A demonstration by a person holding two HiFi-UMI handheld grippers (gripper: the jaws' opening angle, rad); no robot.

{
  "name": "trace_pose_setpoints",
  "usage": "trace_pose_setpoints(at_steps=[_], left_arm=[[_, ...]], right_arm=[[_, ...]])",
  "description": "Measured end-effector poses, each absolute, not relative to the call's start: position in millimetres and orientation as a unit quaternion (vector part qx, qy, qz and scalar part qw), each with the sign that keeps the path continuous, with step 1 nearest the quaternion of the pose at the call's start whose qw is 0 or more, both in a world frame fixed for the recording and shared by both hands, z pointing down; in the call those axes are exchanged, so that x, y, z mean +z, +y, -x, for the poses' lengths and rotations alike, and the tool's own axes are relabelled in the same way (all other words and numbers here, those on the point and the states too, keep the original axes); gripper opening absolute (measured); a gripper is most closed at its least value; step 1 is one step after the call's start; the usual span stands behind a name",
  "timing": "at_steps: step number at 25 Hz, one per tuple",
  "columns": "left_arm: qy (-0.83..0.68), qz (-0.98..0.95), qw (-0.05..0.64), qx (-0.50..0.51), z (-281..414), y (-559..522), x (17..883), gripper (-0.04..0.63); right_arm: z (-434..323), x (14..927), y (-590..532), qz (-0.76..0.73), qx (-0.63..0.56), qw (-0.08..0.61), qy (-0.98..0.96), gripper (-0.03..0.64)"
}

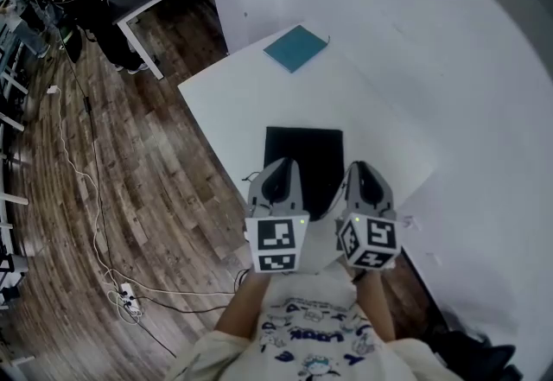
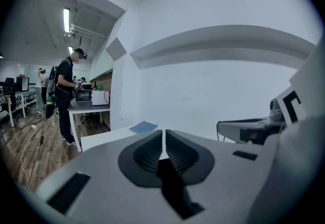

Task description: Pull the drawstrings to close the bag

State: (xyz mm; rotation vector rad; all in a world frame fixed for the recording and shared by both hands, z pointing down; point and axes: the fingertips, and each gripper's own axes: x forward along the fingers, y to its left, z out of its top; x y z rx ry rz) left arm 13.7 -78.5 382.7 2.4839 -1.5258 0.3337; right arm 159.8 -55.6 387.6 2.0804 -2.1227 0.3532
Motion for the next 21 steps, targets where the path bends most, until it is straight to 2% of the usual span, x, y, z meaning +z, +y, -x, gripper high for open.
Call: trace_pose_setpoints(at_steps=[21], left_arm=[[-0.523,-0.838,0.096,0.121,-9.9,-82.7,384.6,0.016]], right_arm=[[-168.3,390.0,-56.4,-0.704,0.120,0.077,-0.696,0.025]])
